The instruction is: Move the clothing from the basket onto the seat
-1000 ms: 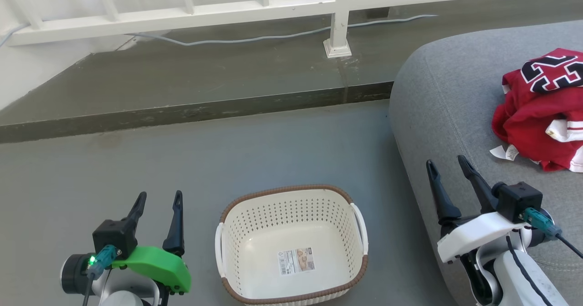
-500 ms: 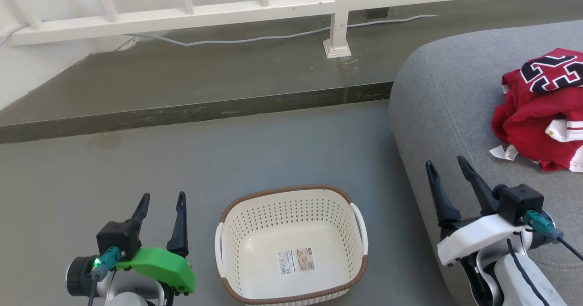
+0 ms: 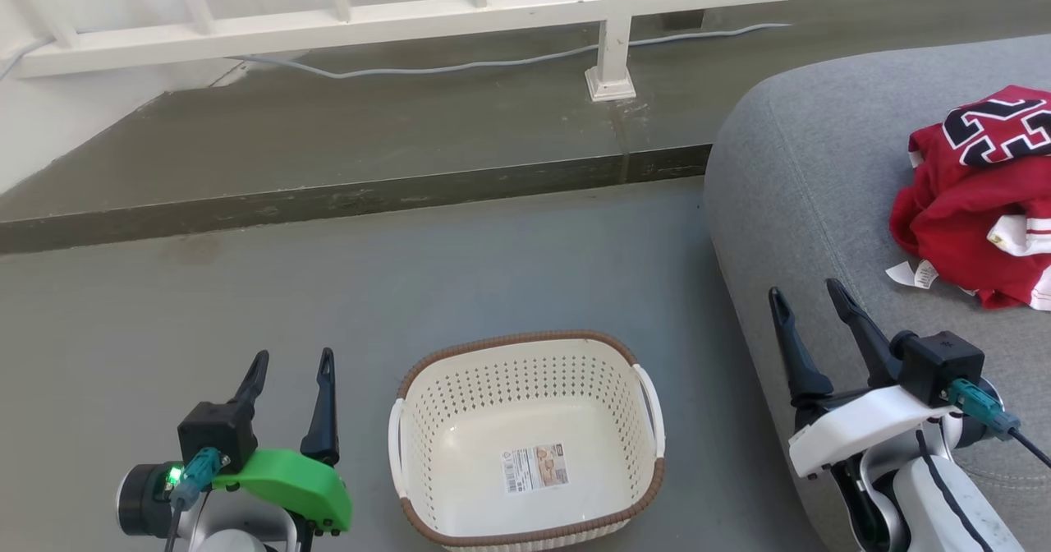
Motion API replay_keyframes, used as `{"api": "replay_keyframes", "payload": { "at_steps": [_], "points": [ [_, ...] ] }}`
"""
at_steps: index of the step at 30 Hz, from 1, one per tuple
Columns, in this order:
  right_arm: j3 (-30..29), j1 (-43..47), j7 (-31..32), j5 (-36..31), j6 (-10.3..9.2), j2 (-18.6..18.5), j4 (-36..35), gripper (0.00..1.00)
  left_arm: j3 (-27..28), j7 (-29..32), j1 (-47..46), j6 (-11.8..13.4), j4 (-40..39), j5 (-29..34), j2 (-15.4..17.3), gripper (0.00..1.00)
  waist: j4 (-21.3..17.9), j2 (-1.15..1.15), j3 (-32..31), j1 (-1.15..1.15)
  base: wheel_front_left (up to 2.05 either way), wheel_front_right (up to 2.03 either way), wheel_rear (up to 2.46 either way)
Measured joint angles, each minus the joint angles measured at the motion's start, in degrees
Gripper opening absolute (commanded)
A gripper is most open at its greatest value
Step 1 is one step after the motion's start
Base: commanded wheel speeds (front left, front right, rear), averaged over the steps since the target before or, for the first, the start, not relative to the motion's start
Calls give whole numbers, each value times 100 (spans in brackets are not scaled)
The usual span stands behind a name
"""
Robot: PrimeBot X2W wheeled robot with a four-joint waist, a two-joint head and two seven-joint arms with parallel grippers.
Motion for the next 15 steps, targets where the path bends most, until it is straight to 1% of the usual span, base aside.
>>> {"api": "replay_keyframes", "payload": {
  "at_steps": [11,12,15],
  "points": [
    [-31,54,62,16,-7,-12,-123,100,43,7,53,0,-3,49,-99,100,2,0,27,0,0,0,0],
    [-33,83,93,20,-7,-13,-130,0,43,10,53,0,-3,67,-108,0,3,0,30,0,0,0,0],
    [4,170,93,12,1,34,54,0,-26,27,103,0,164,69,-177,0,3,0,32,0,0,0,0]
  ]
}}
